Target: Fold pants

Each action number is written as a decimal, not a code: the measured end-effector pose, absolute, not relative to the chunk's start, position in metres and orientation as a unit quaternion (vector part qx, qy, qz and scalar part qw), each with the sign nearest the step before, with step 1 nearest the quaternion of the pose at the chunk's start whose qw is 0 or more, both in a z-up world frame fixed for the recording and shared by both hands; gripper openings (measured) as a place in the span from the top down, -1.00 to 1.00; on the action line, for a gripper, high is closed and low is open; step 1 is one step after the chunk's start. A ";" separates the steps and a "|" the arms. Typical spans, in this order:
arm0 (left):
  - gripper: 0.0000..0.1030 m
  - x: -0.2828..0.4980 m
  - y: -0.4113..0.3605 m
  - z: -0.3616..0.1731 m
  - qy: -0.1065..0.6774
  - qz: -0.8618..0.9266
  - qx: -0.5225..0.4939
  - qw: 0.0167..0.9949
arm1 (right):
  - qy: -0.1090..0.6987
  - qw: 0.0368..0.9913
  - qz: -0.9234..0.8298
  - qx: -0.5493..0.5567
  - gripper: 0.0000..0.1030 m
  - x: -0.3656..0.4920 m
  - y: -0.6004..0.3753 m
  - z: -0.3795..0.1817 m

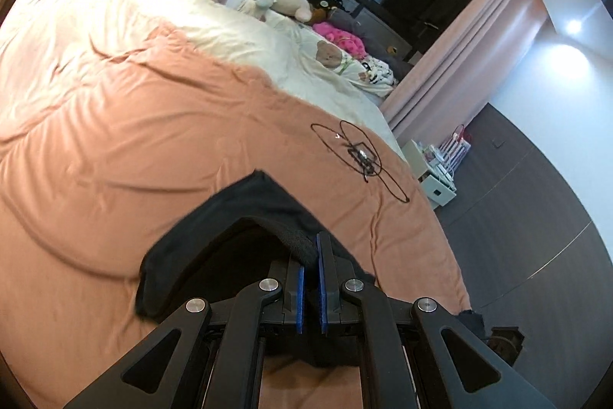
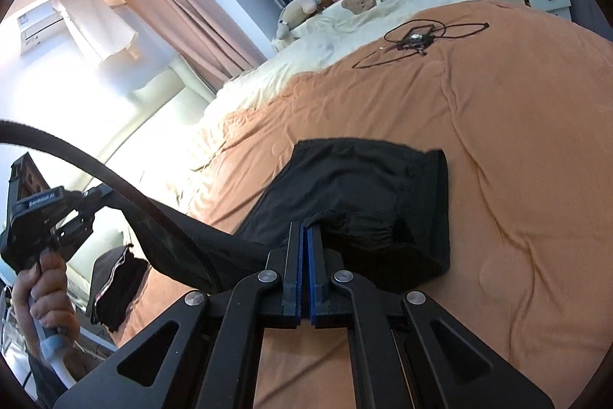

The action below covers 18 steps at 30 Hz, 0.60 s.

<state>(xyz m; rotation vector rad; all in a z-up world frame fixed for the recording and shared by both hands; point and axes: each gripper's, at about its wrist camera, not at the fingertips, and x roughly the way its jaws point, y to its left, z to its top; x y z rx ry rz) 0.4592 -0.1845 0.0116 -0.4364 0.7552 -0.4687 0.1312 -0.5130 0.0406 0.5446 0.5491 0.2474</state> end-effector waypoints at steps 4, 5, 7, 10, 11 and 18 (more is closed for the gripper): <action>0.89 0.496 -0.204 0.016 0.368 -0.230 -0.189 0.881 | 0.266 0.919 0.109 0.268 1.00 0.151 -0.515 0.037; 0.89 0.508 -0.210 0.014 0.371 -0.229 -0.185 0.881 | 0.266 0.919 0.105 0.271 1.00 0.157 -0.515 0.036; 0.89 0.524 -0.218 0.012 0.373 -0.227 -0.187 0.880 | 0.267 0.918 0.098 0.274 1.00 0.167 -0.515 0.034; 0.89 0.548 -0.235 0.008 0.372 -0.228 -0.167 0.884 | 0.269 0.919 0.087 0.276 1.00 0.185 -0.517 0.032; 0.89 0.557 -0.240 0.006 0.375 -0.227 -0.163 0.884 | 0.270 0.919 0.081 0.276 1.00 0.195 -0.519 0.031; 0.89 0.626 -0.273 -0.037 0.411 -0.216 -0.126 0.877 | 0.291 0.910 0.038 0.292 1.00 0.237 -0.518 0.019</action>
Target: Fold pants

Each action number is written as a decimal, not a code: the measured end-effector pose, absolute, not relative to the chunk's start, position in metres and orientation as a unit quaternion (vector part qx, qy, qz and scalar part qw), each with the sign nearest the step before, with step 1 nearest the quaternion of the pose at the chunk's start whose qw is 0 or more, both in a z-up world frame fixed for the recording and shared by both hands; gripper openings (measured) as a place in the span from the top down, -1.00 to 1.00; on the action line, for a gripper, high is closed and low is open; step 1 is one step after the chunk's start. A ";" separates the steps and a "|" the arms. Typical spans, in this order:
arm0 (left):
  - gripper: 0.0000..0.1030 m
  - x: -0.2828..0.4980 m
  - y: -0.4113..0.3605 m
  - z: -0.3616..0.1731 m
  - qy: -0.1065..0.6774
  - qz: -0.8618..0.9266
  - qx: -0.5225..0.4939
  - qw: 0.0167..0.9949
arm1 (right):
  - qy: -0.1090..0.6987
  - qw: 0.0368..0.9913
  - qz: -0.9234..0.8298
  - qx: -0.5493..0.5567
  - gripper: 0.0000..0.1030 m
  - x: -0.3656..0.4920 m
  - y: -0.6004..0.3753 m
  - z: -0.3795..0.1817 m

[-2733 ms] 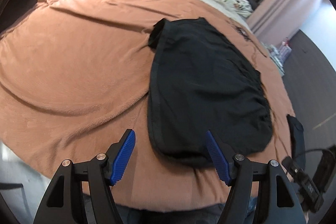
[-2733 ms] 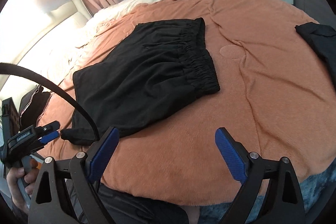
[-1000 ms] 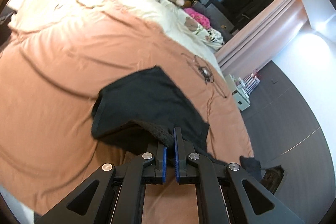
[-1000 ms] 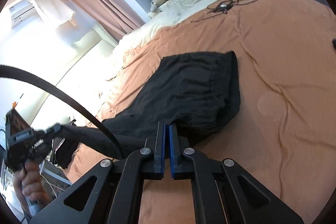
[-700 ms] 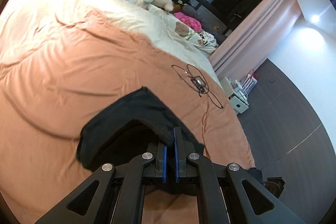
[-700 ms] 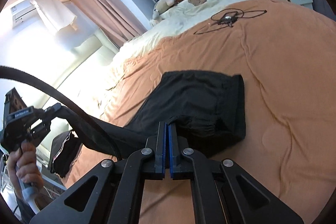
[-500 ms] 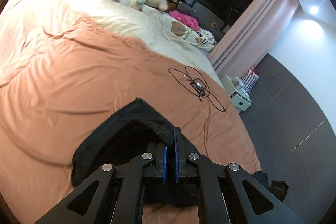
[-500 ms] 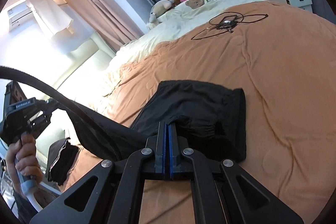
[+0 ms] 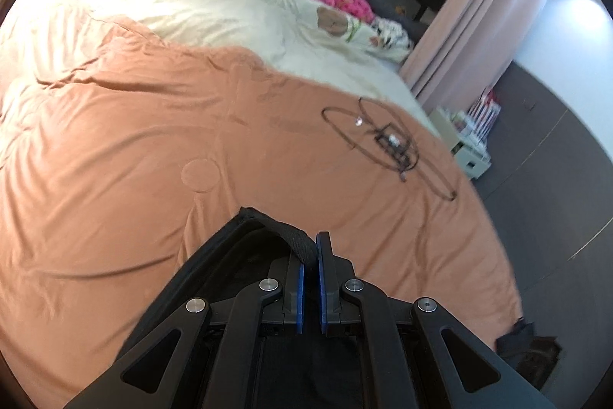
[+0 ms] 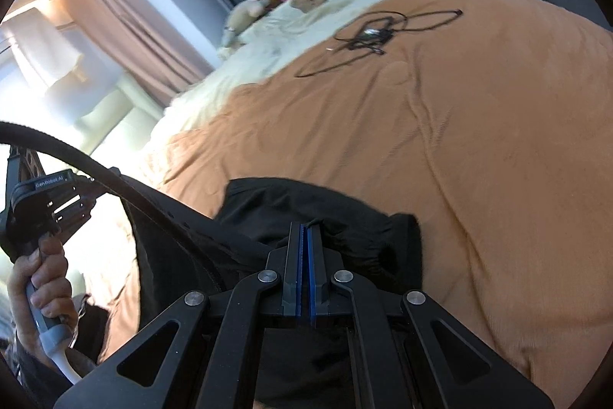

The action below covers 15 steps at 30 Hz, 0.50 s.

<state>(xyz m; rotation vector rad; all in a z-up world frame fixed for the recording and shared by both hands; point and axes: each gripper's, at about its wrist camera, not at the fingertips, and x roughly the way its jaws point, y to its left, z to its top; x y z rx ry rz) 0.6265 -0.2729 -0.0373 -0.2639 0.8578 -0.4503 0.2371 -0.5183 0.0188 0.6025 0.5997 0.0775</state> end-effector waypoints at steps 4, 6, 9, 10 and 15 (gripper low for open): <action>0.89 0.654 -0.286 -0.065 0.428 -0.202 -0.104 0.875 | 0.318 0.896 0.035 0.307 0.86 0.259 -0.515 0.009; 0.89 0.669 -0.286 -0.080 0.440 -0.188 -0.102 0.872 | 0.305 0.902 0.037 0.302 0.39 0.257 -0.515 0.010; 0.88 0.683 -0.288 -0.093 0.451 -0.179 -0.095 0.869 | 0.270 0.914 0.023 0.301 -0.30 0.246 -0.523 0.014; 0.88 0.687 -0.290 -0.098 0.453 -0.173 -0.085 0.870 | 0.263 0.917 0.020 0.300 -0.30 0.243 -0.524 0.015; 0.27 0.706 -0.301 -0.110 0.475 -0.164 -0.072 0.862 | 0.298 0.920 0.002 0.256 -0.30 0.243 -0.506 0.008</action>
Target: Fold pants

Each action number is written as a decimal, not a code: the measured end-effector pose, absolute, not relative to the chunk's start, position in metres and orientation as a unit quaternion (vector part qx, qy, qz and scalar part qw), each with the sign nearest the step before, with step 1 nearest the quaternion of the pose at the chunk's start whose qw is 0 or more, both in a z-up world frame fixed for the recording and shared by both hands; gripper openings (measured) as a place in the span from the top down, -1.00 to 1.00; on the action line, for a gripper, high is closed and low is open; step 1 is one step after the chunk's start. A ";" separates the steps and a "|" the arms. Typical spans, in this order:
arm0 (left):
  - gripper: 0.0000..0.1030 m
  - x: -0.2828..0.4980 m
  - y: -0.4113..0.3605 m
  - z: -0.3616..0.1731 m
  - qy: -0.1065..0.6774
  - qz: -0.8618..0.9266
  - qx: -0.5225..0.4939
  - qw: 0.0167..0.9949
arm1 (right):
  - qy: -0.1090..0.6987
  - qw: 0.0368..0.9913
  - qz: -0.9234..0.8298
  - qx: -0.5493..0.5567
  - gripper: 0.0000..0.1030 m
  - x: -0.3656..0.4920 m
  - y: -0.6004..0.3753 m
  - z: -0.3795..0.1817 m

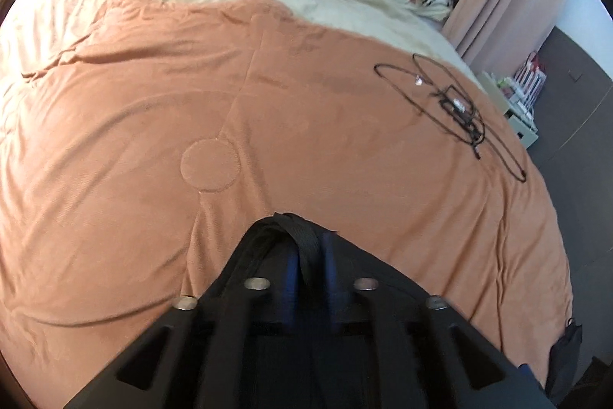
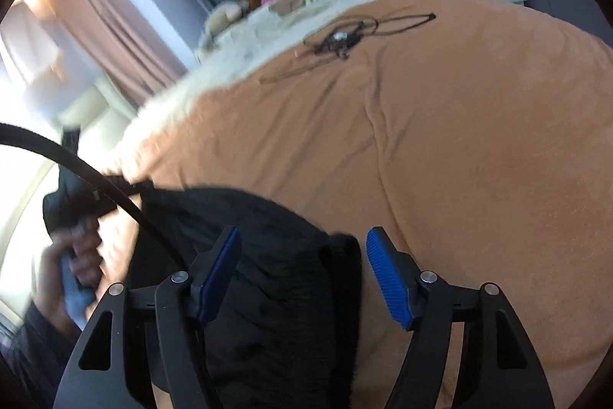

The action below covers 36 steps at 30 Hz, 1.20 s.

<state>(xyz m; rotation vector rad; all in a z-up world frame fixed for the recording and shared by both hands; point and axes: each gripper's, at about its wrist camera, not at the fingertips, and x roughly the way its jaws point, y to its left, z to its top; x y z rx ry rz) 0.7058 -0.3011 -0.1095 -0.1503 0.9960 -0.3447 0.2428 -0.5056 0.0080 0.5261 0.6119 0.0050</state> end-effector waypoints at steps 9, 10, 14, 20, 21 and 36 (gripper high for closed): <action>-0.39 0.681 -0.263 -0.094 0.453 -0.157 -0.048 0.876 | 0.348 0.910 0.001 0.224 0.52 0.254 -0.497 0.018; -0.39 0.678 -0.258 -0.093 0.456 -0.155 -0.047 0.875 | 0.354 0.908 0.001 0.226 0.54 0.255 -0.499 0.017; -0.39 0.659 -0.230 -0.090 0.463 -0.150 -0.042 0.873 | 0.356 0.910 -0.016 0.213 0.71 0.263 -0.509 0.020; -0.39 0.625 -0.187 -0.092 0.471 -0.144 -0.040 0.869 | 0.356 0.909 -0.040 0.212 0.71 0.259 -0.505 0.027; -0.39 0.619 -0.181 -0.093 0.473 -0.145 -0.042 0.868 | 0.358 0.907 -0.039 0.216 0.64 0.260 -0.504 0.027; -0.39 0.549 -0.136 -0.117 0.501 -0.181 -0.044 0.845 | 0.359 0.902 -0.021 0.241 -0.07 0.190 -0.505 0.041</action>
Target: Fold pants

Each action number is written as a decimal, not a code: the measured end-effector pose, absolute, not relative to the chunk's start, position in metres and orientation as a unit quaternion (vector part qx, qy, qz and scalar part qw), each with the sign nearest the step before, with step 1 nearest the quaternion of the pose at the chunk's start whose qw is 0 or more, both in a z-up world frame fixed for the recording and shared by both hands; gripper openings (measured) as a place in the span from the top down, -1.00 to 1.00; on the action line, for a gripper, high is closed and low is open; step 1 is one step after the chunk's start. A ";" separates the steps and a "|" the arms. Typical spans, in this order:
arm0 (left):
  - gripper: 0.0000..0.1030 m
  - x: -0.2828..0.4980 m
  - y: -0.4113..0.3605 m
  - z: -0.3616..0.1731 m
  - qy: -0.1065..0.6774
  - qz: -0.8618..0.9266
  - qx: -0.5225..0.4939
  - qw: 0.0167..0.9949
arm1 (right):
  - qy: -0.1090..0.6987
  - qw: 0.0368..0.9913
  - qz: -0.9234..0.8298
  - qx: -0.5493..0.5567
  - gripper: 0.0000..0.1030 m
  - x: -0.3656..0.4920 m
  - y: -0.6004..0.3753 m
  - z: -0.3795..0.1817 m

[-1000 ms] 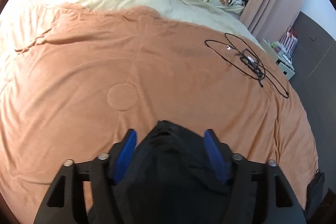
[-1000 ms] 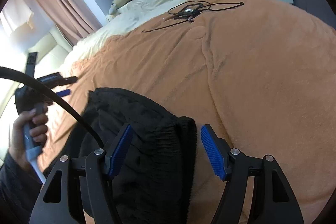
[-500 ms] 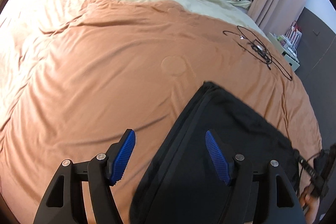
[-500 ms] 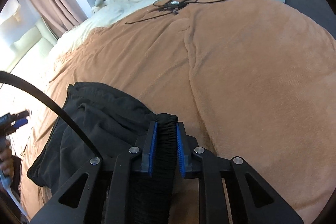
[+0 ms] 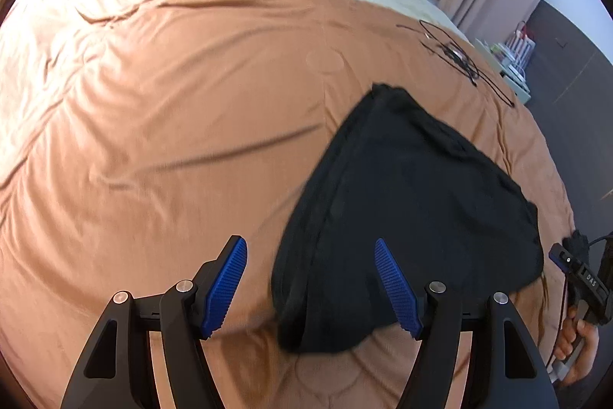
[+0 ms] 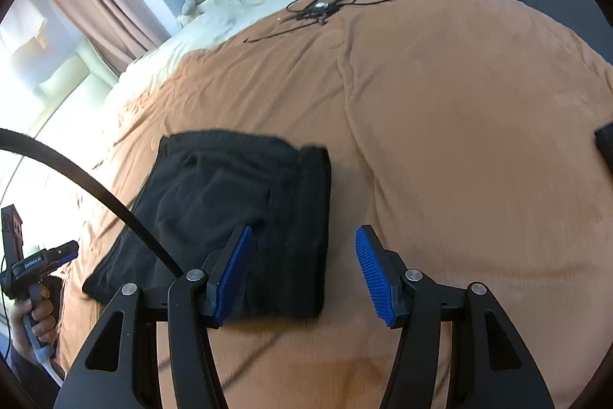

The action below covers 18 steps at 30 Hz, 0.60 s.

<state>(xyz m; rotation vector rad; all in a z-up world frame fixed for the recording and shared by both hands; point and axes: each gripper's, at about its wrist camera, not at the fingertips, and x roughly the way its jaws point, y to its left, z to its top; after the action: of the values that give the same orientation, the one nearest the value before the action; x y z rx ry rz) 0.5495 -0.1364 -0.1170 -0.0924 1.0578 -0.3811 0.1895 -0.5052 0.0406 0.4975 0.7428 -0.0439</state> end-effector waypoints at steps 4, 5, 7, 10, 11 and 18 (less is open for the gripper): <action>-0.39 0.534 -0.133 -0.127 0.505 -0.192 -0.036 0.841 | 0.367 0.893 -0.010 0.260 -0.14 0.173 -0.507 0.037; -0.39 0.530 -0.134 -0.130 0.508 -0.199 -0.029 0.838 | 0.369 0.892 -0.009 0.262 -0.17 0.169 -0.507 0.036; -0.39 0.526 -0.134 -0.135 0.514 -0.211 -0.022 0.831 | 0.373 0.889 -0.006 0.265 -0.20 0.163 -0.507 0.035; -0.33 0.524 -0.140 -0.143 0.520 -0.217 -0.001 0.826 | 0.378 0.885 0.002 0.272 -0.20 0.157 -0.506 0.035; -0.04 0.525 -0.142 -0.146 0.521 -0.215 0.009 0.826 | 0.383 0.882 0.006 0.275 -0.20 0.158 -0.506 0.033; 0.82 0.547 -0.137 -0.158 0.527 -0.190 -0.003 0.829 | 0.416 0.860 0.026 0.295 -0.20 0.177 -0.504 0.018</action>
<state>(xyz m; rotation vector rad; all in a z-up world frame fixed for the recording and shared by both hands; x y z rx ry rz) 0.5471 -0.1371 -0.1580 -0.0064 1.1180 -0.4036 0.1771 -0.5041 0.0180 0.6182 0.8732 0.0536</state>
